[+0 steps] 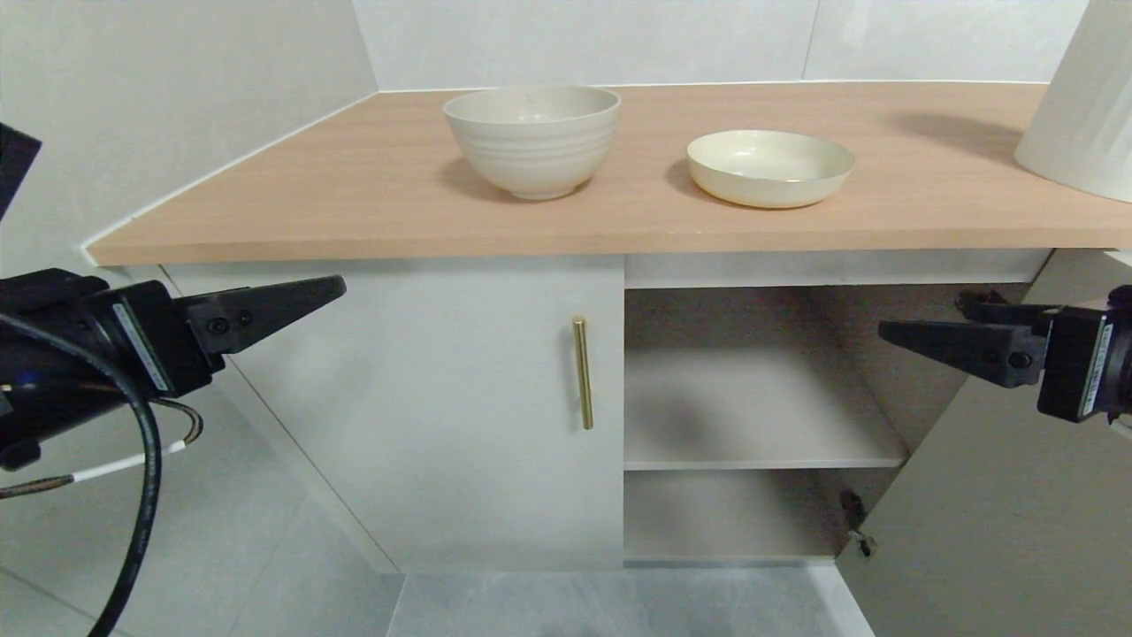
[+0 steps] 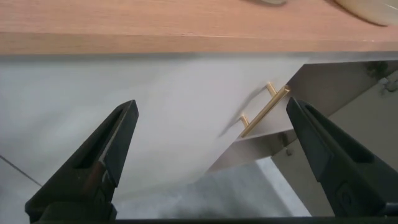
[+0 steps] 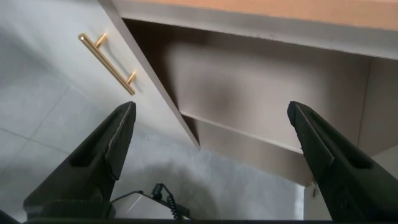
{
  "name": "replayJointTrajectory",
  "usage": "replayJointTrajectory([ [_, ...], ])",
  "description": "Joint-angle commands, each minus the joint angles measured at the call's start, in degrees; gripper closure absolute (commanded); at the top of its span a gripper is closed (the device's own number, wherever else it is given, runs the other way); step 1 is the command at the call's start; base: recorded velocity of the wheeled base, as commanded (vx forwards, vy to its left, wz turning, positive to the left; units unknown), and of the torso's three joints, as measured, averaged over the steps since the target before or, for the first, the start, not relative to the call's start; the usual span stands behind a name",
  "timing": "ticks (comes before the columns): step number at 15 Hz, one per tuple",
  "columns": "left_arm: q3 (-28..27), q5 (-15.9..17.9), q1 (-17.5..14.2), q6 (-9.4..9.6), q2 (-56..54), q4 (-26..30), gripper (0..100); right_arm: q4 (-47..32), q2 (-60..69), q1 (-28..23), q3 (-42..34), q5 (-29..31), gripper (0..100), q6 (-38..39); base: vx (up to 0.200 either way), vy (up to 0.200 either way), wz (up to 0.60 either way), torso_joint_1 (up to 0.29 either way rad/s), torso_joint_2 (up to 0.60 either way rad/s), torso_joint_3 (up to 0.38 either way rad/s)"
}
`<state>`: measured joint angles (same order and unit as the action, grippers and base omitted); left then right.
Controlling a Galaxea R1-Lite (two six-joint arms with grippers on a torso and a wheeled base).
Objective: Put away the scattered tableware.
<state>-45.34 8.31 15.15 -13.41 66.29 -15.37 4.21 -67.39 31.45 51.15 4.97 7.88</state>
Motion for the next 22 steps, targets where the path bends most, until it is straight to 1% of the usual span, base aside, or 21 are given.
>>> replayJointTrajectory([
  [1, -0.01, 0.04, 0.05, -0.04, -0.02, -0.01, 0, 0.01, 0.07, 0.01, -0.09, -0.05, 0, -0.05, 0.000, 0.000, 0.00, 0.000, 0.00, 0.000],
  [6, 0.16, 0.21, 0.05, -0.04, 1.03, -0.01, 0, 0.01, 0.07, 0.01, -0.09, -0.05, 0, -0.05, 0.000, 0.000, 0.00, 0.144, -0.21, -0.208],
  [8, 0.16, 0.21, -0.04, -0.04, 1.12, -0.01, 0, 0.01, -0.11, 0.01, -0.18, -0.05, 0, -0.05, 0.000, 0.000, 0.00, 0.173, -0.61, -0.254],
  [11, 0.25, 0.21, 0.05, -0.04, 1.47, -0.01, 0, 0.10, -0.55, 0.01, -0.18, -0.05, 0, -0.05, 0.000, 0.000, 0.00, 0.051, -0.54, -0.246],
  [16, 0.42, 0.30, 0.05, -0.04, 1.73, -0.01, 0, 0.19, -2.13, -0.16, -0.35, -0.05, 0, -0.05, 0.000, 0.000, 0.00, 0.301, -0.47, -0.260],
  [18, 0.78, 0.30, 0.05, -0.04, 1.82, -0.01, 0, 0.19, -2.31, -0.43, -0.18, -0.14, 0, -0.05, 0.000, 0.000, 0.00, 0.207, -0.41, -0.227],
  [19, 1.48, 0.65, 0.05, 0.05, 1.65, -0.10, 0, 0.19, -2.75, -0.60, 0.00, -0.14, 0, -0.23, 0.000, 0.000, 0.00, 0.105, -0.19, -0.100],
  [20, 1.57, 1.88, 0.05, 0.23, 1.56, -0.18, 0, 0.19, -3.71, -1.74, 0.79, -0.14, 0, -0.93, 0.000, 0.000, 0.00, 0.051, -0.10, -0.056],
  [21, 0.25, 4.43, 0.05, 0.23, 2.26, -0.36, 0, -0.07, -6.44, -3.06, 3.78, -0.05, 0, -1.72, 0.000, 0.000, 0.00, 0.036, -0.06, -0.032],
  [22, -1.51, 5.31, 0.05, 0.14, 3.49, -0.36, 0, -0.25, -8.72, -3.59, 6.07, 0.48, 0, -1.55, 0.000, 0.000, 0.00, 0.000, 0.00, 0.000],
])
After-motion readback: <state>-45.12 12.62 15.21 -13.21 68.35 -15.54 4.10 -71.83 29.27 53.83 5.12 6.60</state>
